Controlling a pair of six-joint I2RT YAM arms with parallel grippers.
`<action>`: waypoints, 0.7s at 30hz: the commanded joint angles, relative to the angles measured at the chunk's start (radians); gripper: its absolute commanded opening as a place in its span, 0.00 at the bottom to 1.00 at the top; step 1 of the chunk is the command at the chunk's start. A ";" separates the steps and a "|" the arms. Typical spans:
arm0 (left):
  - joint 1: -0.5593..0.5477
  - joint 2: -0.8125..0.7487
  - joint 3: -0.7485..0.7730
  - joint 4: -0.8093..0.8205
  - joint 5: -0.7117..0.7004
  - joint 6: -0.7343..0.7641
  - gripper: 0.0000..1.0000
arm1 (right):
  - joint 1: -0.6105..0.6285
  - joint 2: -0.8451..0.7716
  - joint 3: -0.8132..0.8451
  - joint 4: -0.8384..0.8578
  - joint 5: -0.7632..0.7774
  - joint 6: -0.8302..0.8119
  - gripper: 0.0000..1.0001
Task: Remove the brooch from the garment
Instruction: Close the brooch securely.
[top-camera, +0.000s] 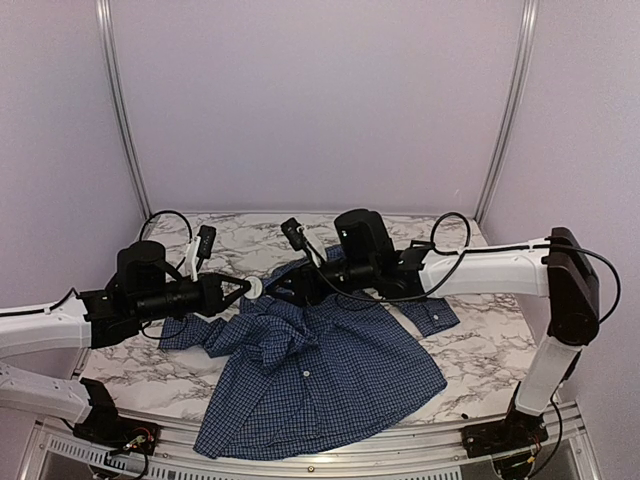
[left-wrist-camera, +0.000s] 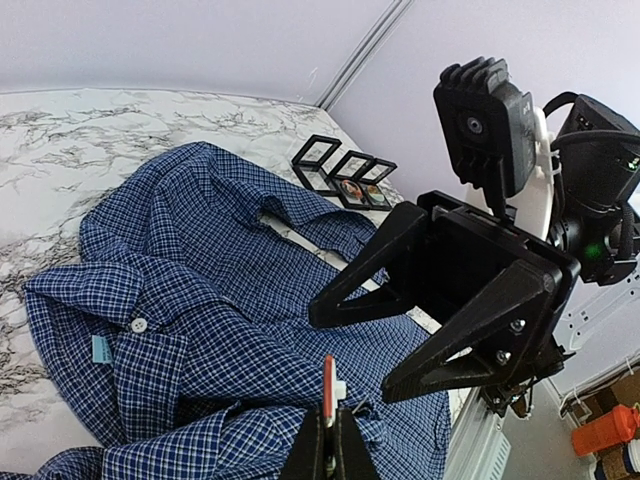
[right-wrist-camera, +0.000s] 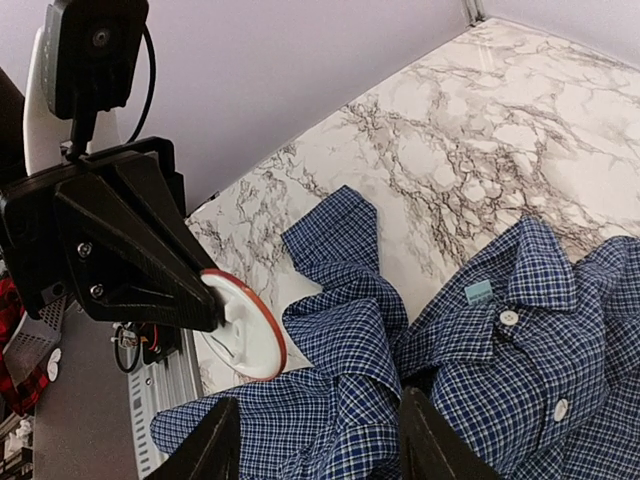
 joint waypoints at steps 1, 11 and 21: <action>-0.004 -0.013 0.022 0.053 0.008 -0.011 0.00 | 0.006 -0.039 0.029 0.004 0.005 0.003 0.52; -0.003 0.006 0.037 0.129 0.027 -0.031 0.00 | -0.034 -0.053 -0.012 0.115 -0.075 0.075 0.60; -0.004 0.067 0.061 0.256 0.054 -0.077 0.00 | -0.099 -0.087 -0.083 0.269 -0.165 0.171 0.62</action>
